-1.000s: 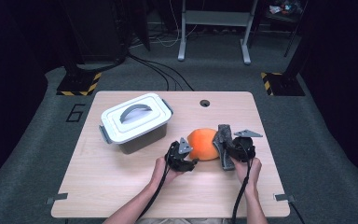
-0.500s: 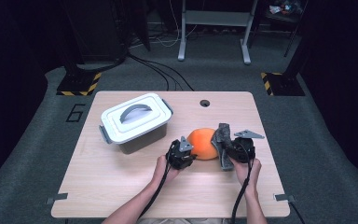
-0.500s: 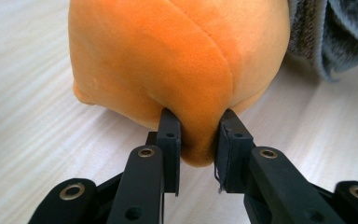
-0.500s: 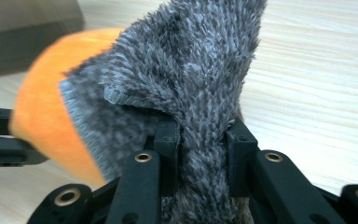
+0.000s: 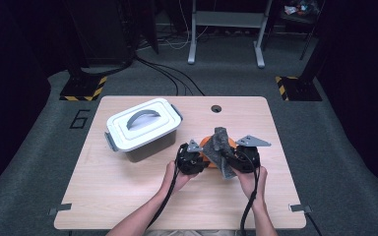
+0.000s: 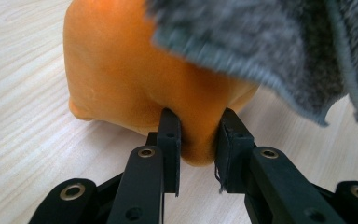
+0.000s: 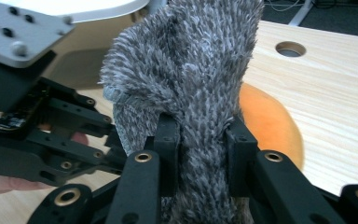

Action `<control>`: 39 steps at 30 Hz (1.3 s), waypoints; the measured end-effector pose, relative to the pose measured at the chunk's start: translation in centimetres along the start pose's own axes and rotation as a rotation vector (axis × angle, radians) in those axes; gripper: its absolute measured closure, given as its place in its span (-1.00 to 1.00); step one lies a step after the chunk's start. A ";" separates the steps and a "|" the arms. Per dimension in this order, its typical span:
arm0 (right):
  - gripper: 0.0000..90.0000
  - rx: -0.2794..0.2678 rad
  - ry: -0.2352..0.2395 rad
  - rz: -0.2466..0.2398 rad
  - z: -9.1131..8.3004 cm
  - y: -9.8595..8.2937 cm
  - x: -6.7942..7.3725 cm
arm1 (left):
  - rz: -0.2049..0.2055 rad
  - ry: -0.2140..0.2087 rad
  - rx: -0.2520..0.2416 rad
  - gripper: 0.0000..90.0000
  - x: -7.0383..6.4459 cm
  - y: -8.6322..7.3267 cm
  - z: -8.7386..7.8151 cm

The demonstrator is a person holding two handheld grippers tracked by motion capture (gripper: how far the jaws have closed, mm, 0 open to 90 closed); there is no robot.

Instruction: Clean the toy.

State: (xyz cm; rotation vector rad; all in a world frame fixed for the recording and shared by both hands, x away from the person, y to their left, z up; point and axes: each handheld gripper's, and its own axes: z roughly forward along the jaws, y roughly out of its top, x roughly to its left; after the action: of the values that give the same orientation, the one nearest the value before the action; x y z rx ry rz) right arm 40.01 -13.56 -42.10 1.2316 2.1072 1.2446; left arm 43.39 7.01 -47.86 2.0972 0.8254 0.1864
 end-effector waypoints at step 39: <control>0.55 0.080 -0.164 0.121 1.3 -3.2 -6.2 | -0.097 -0.086 0.000 0.63 1.2 -0.4 0.0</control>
State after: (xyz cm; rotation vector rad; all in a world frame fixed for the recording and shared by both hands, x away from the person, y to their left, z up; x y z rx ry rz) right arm 42.69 -18.82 -46.04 1.4634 2.0065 1.0774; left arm 44.08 7.92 -48.32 2.0455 0.8725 0.0436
